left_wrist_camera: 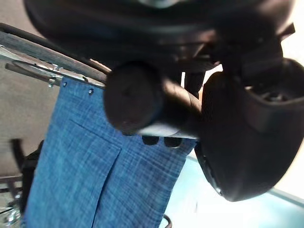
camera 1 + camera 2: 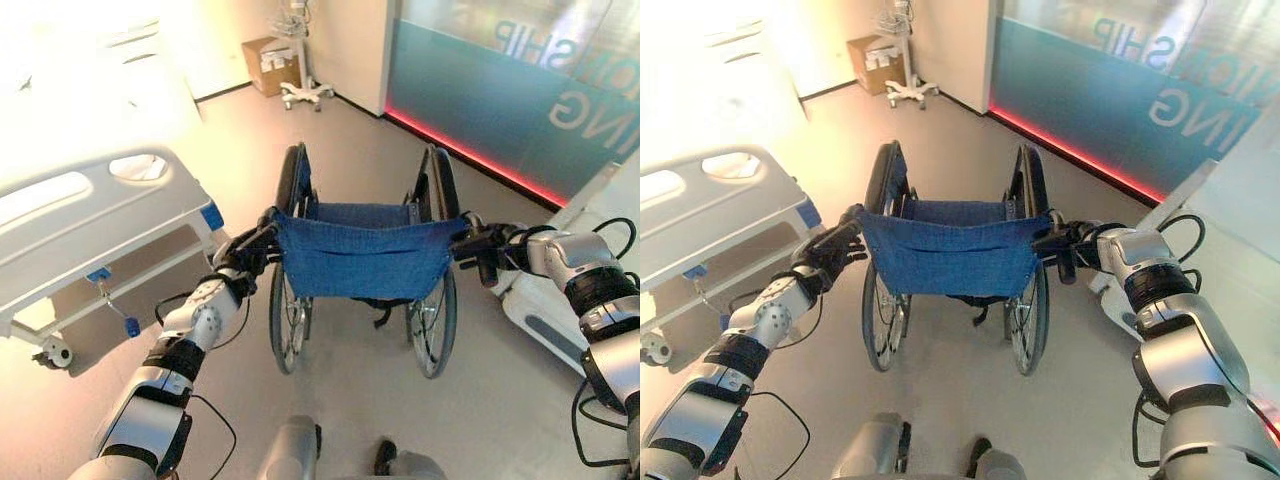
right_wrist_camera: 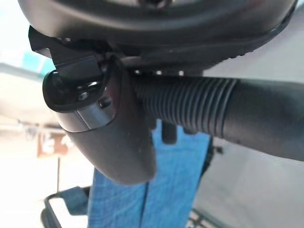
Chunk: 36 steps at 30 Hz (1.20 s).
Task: Push the wheelchair next to the bed
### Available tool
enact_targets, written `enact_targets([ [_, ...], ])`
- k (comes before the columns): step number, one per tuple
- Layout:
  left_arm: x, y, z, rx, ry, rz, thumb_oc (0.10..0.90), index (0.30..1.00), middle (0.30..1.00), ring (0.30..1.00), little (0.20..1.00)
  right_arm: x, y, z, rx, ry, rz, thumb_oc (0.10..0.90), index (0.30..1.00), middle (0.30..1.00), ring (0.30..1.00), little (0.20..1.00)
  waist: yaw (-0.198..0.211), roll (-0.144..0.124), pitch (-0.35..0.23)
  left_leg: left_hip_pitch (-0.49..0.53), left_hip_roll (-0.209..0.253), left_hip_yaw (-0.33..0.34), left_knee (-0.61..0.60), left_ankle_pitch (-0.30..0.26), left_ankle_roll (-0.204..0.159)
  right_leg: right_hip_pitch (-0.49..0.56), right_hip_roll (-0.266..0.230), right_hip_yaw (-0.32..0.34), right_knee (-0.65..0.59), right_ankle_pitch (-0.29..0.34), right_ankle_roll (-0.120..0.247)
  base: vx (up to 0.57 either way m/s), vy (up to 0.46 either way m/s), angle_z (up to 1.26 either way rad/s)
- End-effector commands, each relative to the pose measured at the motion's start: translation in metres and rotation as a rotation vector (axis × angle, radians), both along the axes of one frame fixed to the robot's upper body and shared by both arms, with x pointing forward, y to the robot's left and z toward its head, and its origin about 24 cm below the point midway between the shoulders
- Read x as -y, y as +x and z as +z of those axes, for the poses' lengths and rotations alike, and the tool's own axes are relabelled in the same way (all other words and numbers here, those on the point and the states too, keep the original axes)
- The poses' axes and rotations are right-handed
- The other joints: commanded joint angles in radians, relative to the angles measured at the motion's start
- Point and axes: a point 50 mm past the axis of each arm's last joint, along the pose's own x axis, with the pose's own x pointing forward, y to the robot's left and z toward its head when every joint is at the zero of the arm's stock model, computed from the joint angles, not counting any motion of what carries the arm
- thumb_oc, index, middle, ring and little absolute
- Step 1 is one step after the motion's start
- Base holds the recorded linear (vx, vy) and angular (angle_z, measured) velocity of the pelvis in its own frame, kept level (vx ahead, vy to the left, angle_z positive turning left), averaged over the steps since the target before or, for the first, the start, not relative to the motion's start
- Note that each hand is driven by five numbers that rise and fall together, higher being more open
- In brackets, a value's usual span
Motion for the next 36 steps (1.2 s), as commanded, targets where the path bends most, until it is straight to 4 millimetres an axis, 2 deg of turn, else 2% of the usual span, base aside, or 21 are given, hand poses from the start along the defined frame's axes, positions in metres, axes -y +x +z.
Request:
enact_targets([
  [1,0.011,-0.004,-0.016,-0.072,-0.084,0.014,0.400,0.300,0.300,0.300,0.300,-0.073,0.016,0.009,0.120,0.182,0.258,0.400,0.300,0.300,0.300,0.300,0.076,0.033,0.021,-0.007,-0.012,0.088,-0.366,0.320,-0.004,0.039,0.070,0.014,0.071,0.029,0.022,0.76,-0.066,-0.14],
  [5,0.029,-0.008,-0.014,-0.077,-0.108,-0.019,0.400,0.300,0.300,0.300,0.300,-0.056,0.013,0.003,0.105,0.180,0.237,0.400,0.300,0.300,0.300,0.300,0.124,0.041,0.018,-0.062,-0.023,0.204,-0.451,0.333,-0.021,0.112,0.092,-0.044,0.160,-0.099,0.001,0.81,-0.035,-0.18],
  [7,0.028,-0.009,-0.013,-0.086,-0.106,-0.010,0.400,0.300,0.300,0.300,0.300,-0.051,0.012,0.000,0.088,0.174,0.249,0.400,0.300,0.300,0.300,0.300,0.146,0.034,0.013,-0.062,-0.045,0.175,-0.398,0.290,0.000,0.108,0.079,-0.045,0.248,-0.164,-0.004,0.66,-0.011,-0.07],
  [8,0.023,-0.011,-0.011,-0.092,-0.094,0.002,0.400,0.300,0.300,0.300,0.300,-0.054,0.012,-0.005,0.077,0.189,0.267,0.400,0.300,0.300,0.300,0.300,0.181,0.013,0.000,-0.050,-0.078,0.109,-0.380,0.230,0.047,0.124,0.049,-0.032,0.330,-0.177,0.020,0.55,-0.015,-0.19],
  [9,0.017,-0.011,-0.010,-0.091,-0.082,0.009,0.400,0.300,0.300,0.300,0.300,-0.058,0.013,-0.007,0.074,0.212,0.276,0.400,0.300,0.300,0.300,0.300,0.212,-0.014,-0.010,-0.049,-0.089,0.070,-0.343,0.208,0.080,0.141,0.011,-0.038,0.396,-0.150,0.052,0.69,-0.024,-0.67],
  [10,0.011,-0.010,-0.010,-0.092,-0.046,0.000,0.400,0.300,0.300,0.300,0.300,-0.061,0.013,-0.010,0.077,0.225,0.283,0.400,0.300,0.300,0.300,0.300,0.235,-0.054,-0.025,-0.050,-0.105,0.057,-0.295,0.160,0.136,0.153,-0.024,-0.040,0.468,-0.068,0.110,0.49,-0.011,-0.92],
  [11,0.009,-0.009,-0.011,-0.095,-0.035,0.002,0.400,0.300,0.300,0.300,0.300,-0.063,0.013,-0.011,0.078,0.234,0.278,0.400,0.300,0.300,0.300,0.300,0.242,-0.072,-0.033,-0.049,-0.116,0.048,-0.282,0.141,0.158,0.151,-0.040,-0.030,0.527,-0.002,0.144,0.42,0.043,-0.90],
  [13,0.008,-0.007,-0.018,-0.108,-0.029,-0.001,0.400,0.300,0.300,0.300,0.300,-0.063,0.012,-0.014,0.078,0.247,0.270,0.400,0.300,0.300,0.300,0.300,0.230,-0.079,-0.051,-0.016,-0.101,0.028,-0.277,0.125,0.187,0.091,-0.030,0.018,0.678,0.211,0.206,0.44,0.068,-0.26],
  [14,0.008,-0.006,-0.021,-0.114,-0.028,0.008,0.400,0.300,0.300,0.300,0.300,-0.064,0.011,-0.015,0.082,0.258,0.272,0.400,0.300,0.300,0.300,0.300,0.210,-0.069,-0.055,0.020,-0.089,0.009,-0.273,0.105,0.188,0.013,-0.060,0.021,0.752,0.252,0.206,0.55,0.037,0.21],
  [15,0.010,-0.004,-0.022,-0.119,-0.033,0.018,0.400,0.300,0.300,0.300,0.300,-0.067,0.012,-0.014,0.083,0.266,0.278,0.400,0.300,0.300,0.300,0.300,0.193,-0.063,-0.054,0.047,-0.080,0.000,-0.274,0.090,0.192,-0.043,-0.122,-0.003,0.747,0.240,0.189,0.46,0.025,0.67],
  [16,0.010,-0.003,-0.022,-0.121,-0.030,0.018,0.400,0.300,0.300,0.300,0.300,-0.068,0.012,-0.014,0.082,0.265,0.280,0.400,0.300,0.300,0.300,0.300,0.186,-0.064,-0.054,0.052,-0.080,-0.002,-0.274,0.086,0.194,-0.053,-0.138,-0.011,0.746,0.234,0.185,0.44,-0.131,0.76],
  [17,0.004,0.002,-0.018,-0.109,-0.007,0.023,0.400,0.300,0.300,0.300,0.300,-0.073,0.015,-0.007,0.094,0.260,0.293,0.400,0.300,0.300,0.300,0.300,0.170,-0.065,-0.044,0.084,-0.065,0.001,-0.285,0.080,0.183,-0.093,-0.179,-0.012,0.607,0.223,0.170,0.39,-0.256,0.66],
  [19,-0.001,0.009,-0.009,-0.078,0.003,0.039,0.400,0.300,0.300,0.300,0.300,-0.076,0.020,0.005,0.121,0.249,0.303,0.400,0.300,0.300,0.300,0.300,0.146,-0.073,-0.019,0.114,-0.061,-0.030,-0.281,0.067,0.153,-0.131,-0.169,-0.009,0.323,0.183,0.148,0.37,-0.297,0.10],
  [20,-0.002,0.010,-0.007,-0.071,0.001,0.045,0.400,0.300,0.300,0.300,0.300,-0.076,0.021,0.007,0.125,0.247,0.306,0.400,0.300,0.300,0.300,0.300,0.140,-0.073,-0.013,0.121,-0.060,-0.041,-0.275,0.061,0.148,-0.131,-0.163,-0.009,0.281,0.179,0.145,0.43,-0.313,0.37],
  [22,-0.001,0.010,-0.003,-0.022,0.020,0.062,0.400,0.300,0.300,0.300,0.300,-0.076,0.021,0.011,0.151,0.254,0.299,0.400,0.300,0.300,0.300,0.300,0.091,-0.100,0.018,0.166,-0.078,-0.088,-0.226,-0.016,0.130,-0.235,-0.169,0.048,-0.015,0.274,0.174,0.65,-0.379,1.12],
  [25,0.001,0.005,-0.004,-0.019,0.039,0.061,0.400,0.300,0.300,0.300,0.300,-0.072,0.019,0.015,0.141,0.266,0.276,0.400,0.300,0.300,0.300,0.300,0.058,-0.112,0.033,0.234,-0.086,-0.145,-0.180,-0.097,0.136,-0.313,-0.164,0.077,-0.152,0.337,0.208,0.71,-0.297,0.75],
  [30,0.002,-0.003,-0.012,-0.040,0.037,0.059,0.400,0.300,0.300,0.300,0.300,-0.074,0.017,0.016,0.093,0.264,0.251,0.400,0.300,0.300,0.300,0.300,0.046,-0.111,0.028,0.291,-0.084,-0.196,-0.097,-0.190,0.142,-0.304,-0.190,0.134,-0.078,0.359,0.201,0.71,-0.299,0.78],
  [33,0.004,-0.004,-0.016,-0.047,0.018,0.042,0.400,0.300,0.300,0.300,0.300,-0.063,0.018,0.012,0.077,0.246,0.215,0.400,0.300,0.300,0.300,0.300,0.040,-0.096,0.005,0.293,-0.051,-0.245,-0.029,-0.182,0.119,-0.280,-0.190,0.178,-0.007,0.313,0.201,0.57,-0.321,1.08],
  [34,0.006,-0.008,-0.023,-0.064,-0.012,0.066,0.400,0.300,0.300,0.300,0.300,-0.060,0.018,0.011,0.067,0.248,0.206,0.400,0.300,0.300,0.300,0.300,0.034,-0.069,-0.028,0.353,0.018,-0.281,0.004,-0.086,0.068,-0.278,-0.169,0.170,0.074,0.265,0.186,0.49,-0.255,1.59],
  [35,0.006,-0.009,-0.024,-0.065,-0.014,0.070,0.400,0.300,0.300,0.300,0.300,-0.060,0.018,0.011,0.067,0.246,0.206,0.400,0.300,0.300,0.300,0.300,0.032,-0.070,-0.034,0.357,0.024,-0.283,0.007,-0.054,0.059,-0.280,-0.171,0.165,0.077,0.263,0.182,0.42,-0.232,1.43],
  [36,0.008,-0.010,-0.026,-0.070,-0.022,0.076,0.400,0.300,0.300,0.300,0.300,-0.061,0.018,0.011,0.064,0.237,0.212,0.400,0.300,0.300,0.300,0.300,0.028,-0.065,-0.043,0.358,0.042,-0.273,0.043,0.032,0.039,-0.276,-0.168,0.148,0.084,0.248,0.168,0.18,-0.133,0.86],
])
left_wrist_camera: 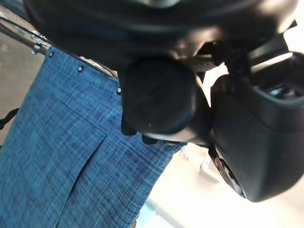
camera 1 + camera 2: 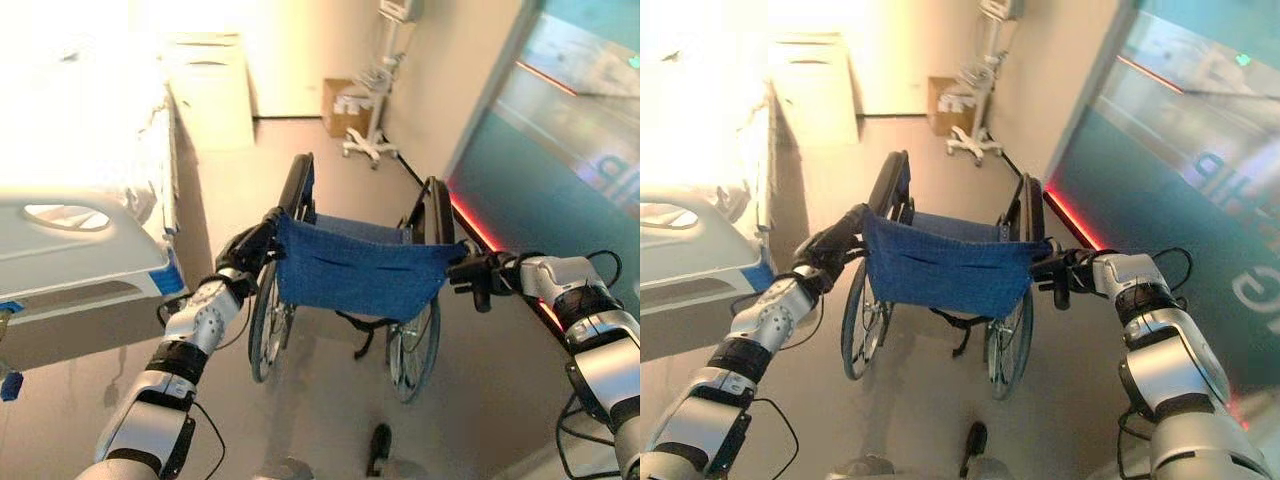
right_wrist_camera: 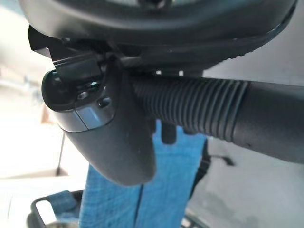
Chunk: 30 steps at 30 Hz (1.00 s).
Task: Push the wheelchair next to the bed
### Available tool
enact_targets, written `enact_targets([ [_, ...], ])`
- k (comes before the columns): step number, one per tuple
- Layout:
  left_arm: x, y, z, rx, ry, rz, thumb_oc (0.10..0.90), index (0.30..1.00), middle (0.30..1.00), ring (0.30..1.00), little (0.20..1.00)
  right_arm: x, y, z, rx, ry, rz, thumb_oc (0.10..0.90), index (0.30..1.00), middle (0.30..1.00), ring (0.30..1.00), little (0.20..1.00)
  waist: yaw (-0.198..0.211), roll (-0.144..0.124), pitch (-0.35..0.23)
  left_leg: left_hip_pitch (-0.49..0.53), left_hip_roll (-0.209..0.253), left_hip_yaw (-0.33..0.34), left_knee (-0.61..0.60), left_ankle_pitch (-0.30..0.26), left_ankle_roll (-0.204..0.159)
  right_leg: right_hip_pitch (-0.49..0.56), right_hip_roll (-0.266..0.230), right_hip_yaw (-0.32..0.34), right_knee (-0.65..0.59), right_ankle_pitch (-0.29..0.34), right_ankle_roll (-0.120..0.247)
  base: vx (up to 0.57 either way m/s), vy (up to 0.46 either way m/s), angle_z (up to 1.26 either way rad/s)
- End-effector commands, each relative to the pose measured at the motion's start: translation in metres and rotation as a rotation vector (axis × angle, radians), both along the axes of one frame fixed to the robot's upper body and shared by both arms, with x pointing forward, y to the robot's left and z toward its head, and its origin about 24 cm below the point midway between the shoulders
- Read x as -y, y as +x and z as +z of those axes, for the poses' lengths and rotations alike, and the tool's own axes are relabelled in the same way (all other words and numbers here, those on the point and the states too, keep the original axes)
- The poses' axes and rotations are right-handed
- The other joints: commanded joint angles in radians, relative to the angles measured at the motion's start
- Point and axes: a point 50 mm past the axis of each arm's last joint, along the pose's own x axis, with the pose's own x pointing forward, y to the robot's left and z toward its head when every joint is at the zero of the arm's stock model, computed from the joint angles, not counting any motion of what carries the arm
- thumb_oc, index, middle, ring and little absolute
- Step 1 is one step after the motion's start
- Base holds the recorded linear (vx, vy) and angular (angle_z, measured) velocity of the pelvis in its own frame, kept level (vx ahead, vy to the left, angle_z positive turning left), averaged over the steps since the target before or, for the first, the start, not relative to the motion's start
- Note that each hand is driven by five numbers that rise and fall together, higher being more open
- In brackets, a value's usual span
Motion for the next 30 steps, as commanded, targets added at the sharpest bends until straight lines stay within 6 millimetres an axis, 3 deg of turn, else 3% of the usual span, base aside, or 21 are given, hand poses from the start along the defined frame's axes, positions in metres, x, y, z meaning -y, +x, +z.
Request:
enact_targets([
  [1,-0.009,-0.027,-0.043,-0.176,0.001,0.095,0.400,0.300,0.300,0.300,0.300,-0.082,0.028,0.029,0.137,0.149,0.290,0.400,0.300,0.300,0.300,0.300,0.086,0.000,-0.041,0.016,0.114,0.080,0.180,0.328,-0.120,-0.099,-0.103,0.026,0.059,0.067,0.068,0.29,-0.289,0.62],
  [2,-0.005,-0.028,-0.044,-0.175,-0.015,0.100,0.400,0.300,0.300,0.300,0.300,-0.082,0.028,0.032,0.143,0.119,0.306,0.400,0.300,0.300,0.300,0.300,0.085,0.004,-0.040,-0.073,0.113,0.138,0.393,0.419,-0.138,-0.060,-0.094,-0.021,0.052,0.036,0.023,0.27,-0.305,0.40],
  [3,-0.004,-0.028,-0.043,-0.171,-0.019,0.104,0.400,0.300,0.300,0.300,0.300,-0.083,0.028,0.033,0.148,0.114,0.312,0.400,0.300,0.300,0.300,0.300,0.086,-0.001,-0.039,-0.104,0.104,0.149,0.425,0.434,-0.139,-0.052,-0.094,-0.030,0.047,0.031,0.013,0.31,-0.393,0.34],
  [4,-0.004,-0.028,-0.040,-0.168,-0.030,0.098,0.400,0.300,0.300,0.300,0.300,-0.083,0.027,0.034,0.160,0.109,0.307,0.400,0.300,0.300,0.300,0.300,0.087,-0.003,-0.029,-0.197,0.111,0.204,0.516,0.427,-0.133,-0.017,-0.084,-0.066,0.045,0.005,-0.020,0.30,-0.319,0.13],
  [5,-0.004,-0.027,-0.037,-0.166,-0.037,0.091,0.400,0.300,0.300,0.300,0.300,-0.082,0.027,0.033,0.170,0.099,0.303,0.400,0.300,0.300,0.300,0.300,0.089,0.000,-0.021,-0.248,0.117,0.235,0.522,0.407,-0.124,0.011,-0.069,-0.083,0.040,-0.011,-0.034,0.38,-0.300,0.12],
  [7,-0.003,-0.027,-0.036,-0.164,-0.037,0.069,0.400,0.300,0.300,0.300,0.300,-0.080,0.026,0.030,0.176,0.081,0.306,0.400,0.300,0.300,0.300,0.300,0.093,0.009,-0.010,-0.266,0.095,0.268,0.444,0.368,-0.110,0.053,-0.042,-0.098,0.028,-0.026,-0.038,0.40,-0.141,0.27],
  [8,-0.004,-0.026,-0.034,-0.157,-0.032,0.050,0.400,0.300,0.300,0.300,0.300,-0.079,0.026,0.031,0.180,0.073,0.302,0.400,0.300,0.300,0.300,0.300,0.098,0.012,-0.009,-0.257,0.063,0.290,0.332,0.358,-0.108,0.078,-0.025,-0.105,0.013,-0.034,-0.034,0.58,-0.108,0.41],
  [9,-0.003,-0.024,-0.031,-0.156,-0.022,0.014,0.400,0.300,0.300,0.300,0.300,-0.081,0.028,0.033,0.183,0.072,0.297,0.400,0.300,0.300,0.300,0.300,0.108,0.027,-0.015,-0.250,0.049,0.324,0.146,0.366,-0.110,0.112,0.014,-0.109,-0.008,-0.053,-0.036,0.55,-0.094,0.37],
  [10,-0.001,-0.024,-0.031,-0.157,-0.021,0.003,0.400,0.300,0.300,0.300,0.300,-0.081,0.029,0.034,0.185,0.072,0.291,0.400,0.300,0.300,0.300,0.300,0.112,0.031,-0.015,-0.246,0.046,0.333,0.086,0.372,-0.111,0.123,0.026,-0.111,-0.015,-0.058,-0.037,0.51,-0.083,0.30],
  [12,0.008,-0.024,-0.034,-0.162,-0.023,-0.034,0.400,0.300,0.300,0.300,0.300,-0.081,0.030,0.034,0.186,0.065,0.273,0.400,0.300,0.300,0.300,0.300,0.131,0.048,-0.023,-0.260,0.030,0.361,-0.091,0.407,-0.119,0.161,0.071,-0.117,-0.035,-0.077,-0.042,0.49,-0.088,0.26],
  [14,0.021,-0.026,-0.036,-0.160,-0.024,-0.074,0.400,0.300,0.300,0.300,0.300,-0.080,0.029,0.029,0.181,0.061,0.258,0.400,0.300,0.300,0.300,0.300,0.165,0.064,-0.029,-0.295,0.023,0.419,-0.283,0.498,-0.136,0.222,0.119,-0.123,-0.045,-0.108,-0.050,0.60,-0.127,0.16],
  [18,0.033,-0.027,-0.027,-0.144,-0.080,-0.072,0.400,0.300,0.300,0.300,0.300,-0.073,0.025,0.020,0.173,0.090,0.245,0.400,0.300,0.300,0.300,0.300,0.197,0.074,-0.040,-0.353,0.010,0.510,-0.399,0.563,-0.159,0.299,0.166,-0.149,0.002,-0.210,-0.069,0.60,-0.083,-0.17],
  [21,0.019,-0.029,-0.025,-0.153,-0.088,-0.005,0.400,0.300,0.300,0.300,0.300,-0.075,0.023,0.006,0.144,0.125,0.274,0.400,0.300,0.300,0.300,0.300,0.245,0.042,-0.059,-0.331,-0.033,0.466,-0.318,0.458,-0.083,0.312,0.124,-0.152,0.131,-0.275,-0.047,0.56,-0.051,-0.25],
  [22,0.017,-0.029,-0.024,-0.153,-0.084,0.006,0.400,0.300,0.300,0.300,0.300,-0.077,0.023,0.005,0.141,0.135,0.279,0.400,0.300,0.300,0.300,0.300,0.254,0.034,-0.062,-0.327,-0.038,0.457,-0.310,0.445,-0.068,0.319,0.112,-0.155,0.152,-0.268,-0.038,0.53,-0.032,-0.22],
  [23,0.007,-0.026,-0.021,-0.151,-0.051,0.029,0.400,0.300,0.300,0.300,0.300,-0.083,0.023,-0.002,0.139,0.167,0.282,0.400,0.300,0.300,0.300,0.300,0.284,-0.011,-0.069,-0.308,-0.061,0.422,-0.281,0.385,0.007,0.326,0.055,-0.155,0.301,-0.141,0.044,0.50,-0.025,-0.29],
  [24,0.003,-0.022,-0.019,-0.145,-0.028,0.040,0.400,0.300,0.300,0.300,0.300,-0.084,0.022,-0.005,0.141,0.173,0.283,0.400,0.300,0.300,0.300,0.300,0.293,-0.016,-0.077,-0.299,-0.048,0.408,-0.270,0.386,0.036,0.302,0.029,-0.155,0.438,-0.005,0.086,0.51,-0.008,-0.36],
  [25,0.002,-0.020,-0.019,-0.144,-0.023,0.044,0.400,0.300,0.300,0.300,0.300,-0.083,0.021,-0.006,0.142,0.173,0.284,0.400,0.300,0.300,0.300,0.300,0.291,-0.015,-0.079,-0.290,-0.045,0.393,-0.266,0.381,0.040,0.285,0.020,-0.146,0.498,0.032,0.098,0.43,0.015,-0.23],
  [26,0.000,-0.017,-0.019,-0.145,-0.010,0.056,0.400,0.300,0.300,0.300,0.300,-0.077,0.019,-0.007,0.144,0.172,0.284,0.400,0.300,0.300,0.300,0.300,0.270,0.003,-0.083,-0.264,-0.032,0.340,-0.250,0.366,0.041,0.219,0.034,-0.086,0.635,0.091,0.111,0.50,0.012,0.16],
  [27,-0.004,-0.014,-0.018,-0.144,-0.011,0.084,0.400,0.300,0.300,0.300,0.300,-0.075,0.018,-0.006,0.150,0.190,0.292,0.400,0.300,0.300,0.300,0.300,0.244,0.010,-0.080,-0.230,-0.032,0.310,-0.231,0.345,0.040,0.156,0.021,-0.065,0.696,0.096,0.105,0.41,0.005,0.46],
  [28,-0.003,-0.014,-0.018,-0.143,-0.012,0.084,0.400,0.300,0.300,0.300,0.300,-0.075,0.018,-0.006,0.150,0.189,0.292,0.400,0.300,0.300,0.300,0.300,0.243,0.013,-0.083,-0.234,-0.028,0.309,-0.231,0.346,0.039,0.153,0.025,-0.066,0.694,0.099,0.104,0.45,0.002,0.77],
  [30,-0.008,-0.008,-0.016,-0.134,-0.009,0.124,0.400,0.300,0.300,0.300,0.300,-0.086,0.021,-0.001,0.164,0.195,0.319,0.400,0.300,0.300,0.300,0.300,0.204,0.027,-0.074,-0.160,-0.026,0.270,-0.234,0.315,0.036,0.048,-0.083,-0.085,0.550,0.053,0.063,0.46,-0.092,0.35],
])
